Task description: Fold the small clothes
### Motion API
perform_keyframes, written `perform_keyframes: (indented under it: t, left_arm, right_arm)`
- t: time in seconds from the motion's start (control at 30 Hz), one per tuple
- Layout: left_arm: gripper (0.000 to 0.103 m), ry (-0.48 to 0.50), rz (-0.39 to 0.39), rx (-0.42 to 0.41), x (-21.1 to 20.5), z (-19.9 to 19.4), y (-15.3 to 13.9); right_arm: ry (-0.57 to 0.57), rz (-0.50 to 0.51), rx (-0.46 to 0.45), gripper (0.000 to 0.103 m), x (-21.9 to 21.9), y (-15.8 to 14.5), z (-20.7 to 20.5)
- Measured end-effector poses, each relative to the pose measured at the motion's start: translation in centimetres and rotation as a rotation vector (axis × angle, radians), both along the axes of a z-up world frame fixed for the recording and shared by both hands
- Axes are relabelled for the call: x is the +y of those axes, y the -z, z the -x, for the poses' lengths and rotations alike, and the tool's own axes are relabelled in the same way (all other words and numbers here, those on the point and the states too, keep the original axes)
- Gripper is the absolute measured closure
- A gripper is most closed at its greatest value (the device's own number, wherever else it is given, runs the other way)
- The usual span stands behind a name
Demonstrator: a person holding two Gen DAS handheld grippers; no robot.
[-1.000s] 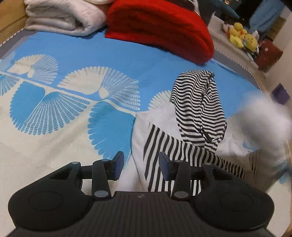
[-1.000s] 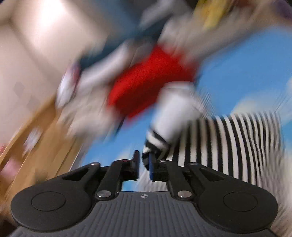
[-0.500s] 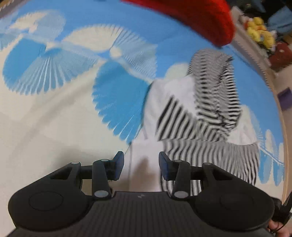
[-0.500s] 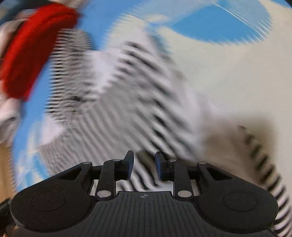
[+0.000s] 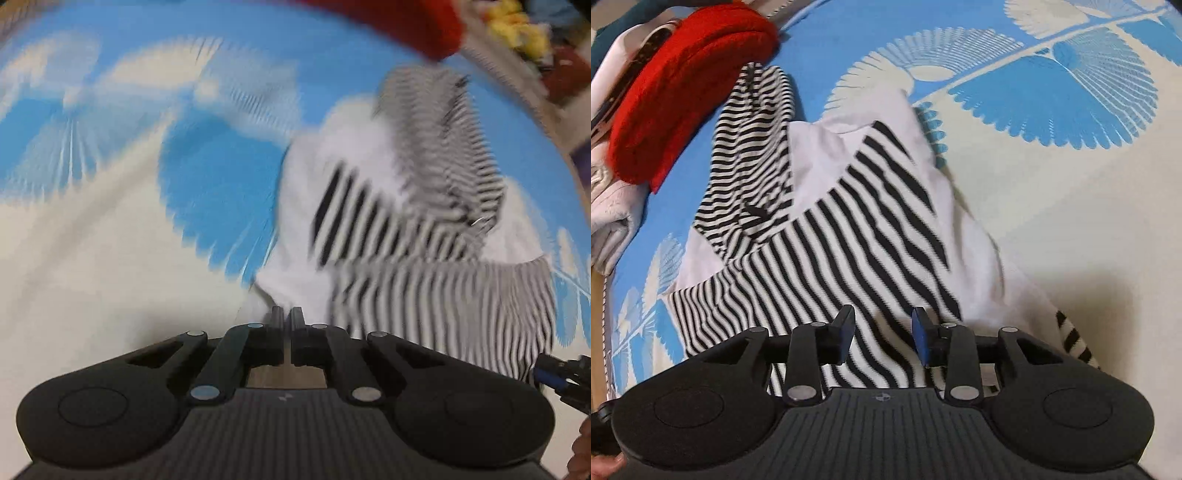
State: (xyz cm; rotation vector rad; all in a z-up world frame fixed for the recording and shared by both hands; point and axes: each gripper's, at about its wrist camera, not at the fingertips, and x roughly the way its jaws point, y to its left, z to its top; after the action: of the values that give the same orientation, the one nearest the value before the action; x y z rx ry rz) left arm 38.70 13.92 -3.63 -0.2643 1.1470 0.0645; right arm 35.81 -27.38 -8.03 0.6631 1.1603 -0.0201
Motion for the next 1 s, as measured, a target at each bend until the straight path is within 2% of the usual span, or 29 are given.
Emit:
perform_keyframes:
  t: [0.07, 0.13, 0.17, 0.27, 0.3, 0.4, 0.47, 0.5, 0.57, 0.63, 0.67, 0.7, 0.73, 0.77, 0.8, 0.83, 0.87, 0.9, 0.97, 1.0]
  left_arm:
    - [0.101, 0.019, -0.021, -0.121, -0.4, 0.4, -2.7]
    - [0.101, 0.002, -0.024, -0.179, -0.4, 0.8, -4.1]
    - [0.100, -0.010, -0.031, -0.166, -0.3, 0.8, -4.0]
    - [0.097, -0.018, -0.038, -0.013, -0.2, 0.1, -1.6]
    - [0.097, -0.022, -0.043, 0.007, -0.1, 0.2, -1.4]
    - [0.096, -0.013, -0.046, -0.058, -0.3, 0.6, -2.6]
    - [0.096, 0.029, -0.004, -0.049, -1.0, 0.5, -2.2]
    - [0.094, 0.055, 0.021, -0.016, -1.4, 0.4, -1.3]
    - [0.083, 0.098, 0.044, 0.083, -2.4, 0.3, 1.2]
    - [0.077, 0.146, -0.004, 0.187, -3.5, 0.5, 3.6]
    - [0.075, 0.170, -0.035, 0.174, -4.0, 0.7, 3.7]
    - [0.074, 0.184, -0.069, 0.159, -4.4, 0.7, 3.2]
    - [0.074, 0.191, -0.089, 0.134, -4.7, 0.7, 2.3]
    - [0.073, 0.196, -0.089, 0.100, -4.8, 0.7, 1.5]
    - [0.071, 0.199, -0.075, 0.067, -4.9, 0.7, 0.8]
    - [0.068, 0.200, -0.060, 0.051, -5.0, 0.8, 0.7]
    - [0.068, 0.200, -0.056, 0.059, -5.1, 0.8, 1.0]
    - [0.068, 0.203, -0.068, 0.092, -5.3, 0.7, 1.8]
    - [0.066, 0.211, -0.104, 0.171, -5.6, 0.8, 3.6]
    - [0.065, 0.215, -0.107, 0.161, -5.7, 0.8, 3.5]
  right_arm:
    - [0.022, -0.001, 0.016, 0.068, -0.3, 0.3, -0.2]
    - [0.043, -0.001, 0.024, 0.068, -0.3, 0.7, -0.5]
    - [0.053, 0.002, 0.026, 0.068, -0.3, 0.8, -0.5]
    - [0.054, 0.028, 0.050, 0.068, -0.3, 1.4, -0.5]
    - [0.055, 0.040, 0.059, 0.068, -0.2, 1.6, -0.4]
    - [0.054, 0.073, 0.054, 0.068, 0.1, 1.1, -0.2]
    - [0.031, 0.096, 0.024, 0.068, 0.5, 0.5, -0.3]
    - [0.020, 0.093, 0.022, 0.068, 0.6, 0.6, -0.4]
    - [0.028, 0.077, 0.068, 0.068, 0.3, 1.7, -0.6]
    - [0.037, 0.075, 0.095, 0.070, 0.1, 2.4, -0.6]
    - [0.034, 0.090, 0.088, 0.070, 0.3, 2.1, -0.6]
    - [0.029, 0.119, 0.061, 0.068, 0.7, 1.3, -0.6]
    - [0.005, 0.160, -0.007, 0.067, 1.3, 0.0, -0.6]
    - [-0.047, 0.215, -0.112, 0.063, 2.2, -1.7, -0.6]
    - [-0.091, 0.259, -0.185, 0.053, 3.0, -2.8, -0.6]
    - [-0.133, 0.287, -0.241, 0.050, 3.6, -3.6, -0.6]
    - [-0.145, 0.279, -0.247, 0.049, 3.7, -3.7, -0.6]
    - [-0.138, 0.253, -0.220, 0.049, 3.4, -3.2, -0.8]
    - [-0.129, 0.229, -0.101, 0.049, 2.8, -1.0, -1.1]
    - [-0.141, 0.235, -0.020, 0.051, 2.6, 0.5, -1.3]
